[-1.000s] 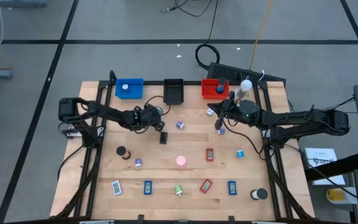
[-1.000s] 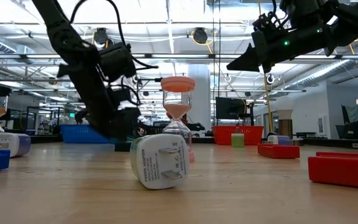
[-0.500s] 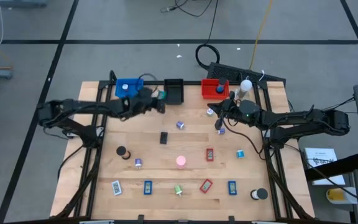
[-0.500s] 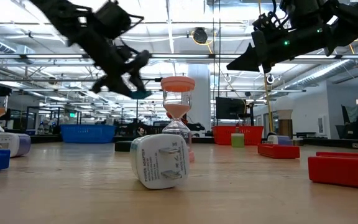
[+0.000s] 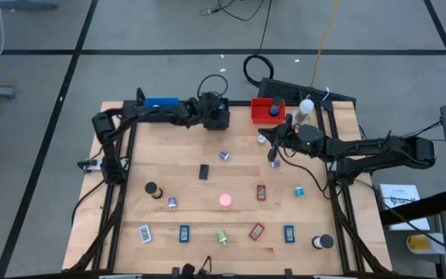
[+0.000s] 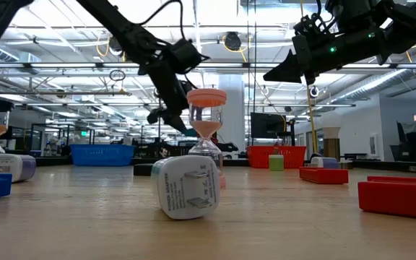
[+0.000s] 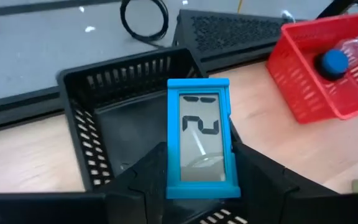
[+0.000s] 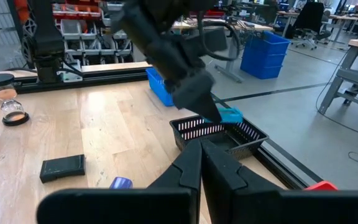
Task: Pick & Place Office items
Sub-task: Put the light blue digital clock into the black bin, then adjust the black bin, then put the top red digital clock into the black bin
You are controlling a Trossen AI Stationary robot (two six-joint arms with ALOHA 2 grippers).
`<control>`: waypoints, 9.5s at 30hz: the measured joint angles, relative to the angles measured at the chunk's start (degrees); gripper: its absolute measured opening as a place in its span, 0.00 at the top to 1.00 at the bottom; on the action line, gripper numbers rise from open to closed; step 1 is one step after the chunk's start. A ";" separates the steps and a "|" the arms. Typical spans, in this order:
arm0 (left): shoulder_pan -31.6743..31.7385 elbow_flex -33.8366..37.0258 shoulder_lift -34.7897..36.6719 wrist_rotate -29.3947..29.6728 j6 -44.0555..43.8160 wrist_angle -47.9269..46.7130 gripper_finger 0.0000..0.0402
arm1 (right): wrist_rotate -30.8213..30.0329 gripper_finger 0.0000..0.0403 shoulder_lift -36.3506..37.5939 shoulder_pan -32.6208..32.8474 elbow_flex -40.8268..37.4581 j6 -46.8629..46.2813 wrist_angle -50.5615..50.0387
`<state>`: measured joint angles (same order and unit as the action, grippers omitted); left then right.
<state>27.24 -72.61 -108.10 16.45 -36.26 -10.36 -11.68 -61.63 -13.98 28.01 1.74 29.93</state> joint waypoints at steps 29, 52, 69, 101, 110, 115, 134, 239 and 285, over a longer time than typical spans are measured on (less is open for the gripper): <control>5.53 0.38 -5.35 -2.06 0.36 1.48 0.51 | 0.00 1.00 0.00 0.00 0.00 0.24 0.26; -1.37 6.67 10.85 -4.39 20.75 0.96 0.79 | -0.20 0.99 0.00 -0.04 0.00 0.45 0.26; -7.94 20.95 13.47 -11.12 32.62 10.55 0.99 | -0.06 0.99 0.00 -0.02 0.07 -1.03 2.35; -3.60 10.54 2.69 -9.40 34.24 6.39 0.97 | -0.02 0.99 0.00 -0.02 0.06 -0.88 1.49; -4.13 10.65 3.99 -9.64 35.77 4.27 0.98 | -0.02 0.99 0.00 -0.02 0.04 -0.88 1.29; -5.91 10.65 9.73 -7.51 35.79 0.29 0.98 | -0.04 0.99 -0.02 -0.02 0.04 -0.61 1.03; -21.81 48.78 27.22 -8.54 36.44 50.77 0.99 | -0.23 0.99 -0.35 -0.20 0.00 -7.96 -1.99; -15.12 63.30 27.22 -16.34 34.06 70.07 0.92 | 8.94 0.28 -39.87 27.17 38.67 -21.16 -69.92; -15.12 62.69 27.16 -16.33 34.42 70.48 0.92 | 14.95 0.27 -47.82 -14.53 61.30 8.52 -40.25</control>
<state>12.12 -9.91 -80.93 0.12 -1.85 60.12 3.26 -109.45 -28.51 89.31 10.27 -10.32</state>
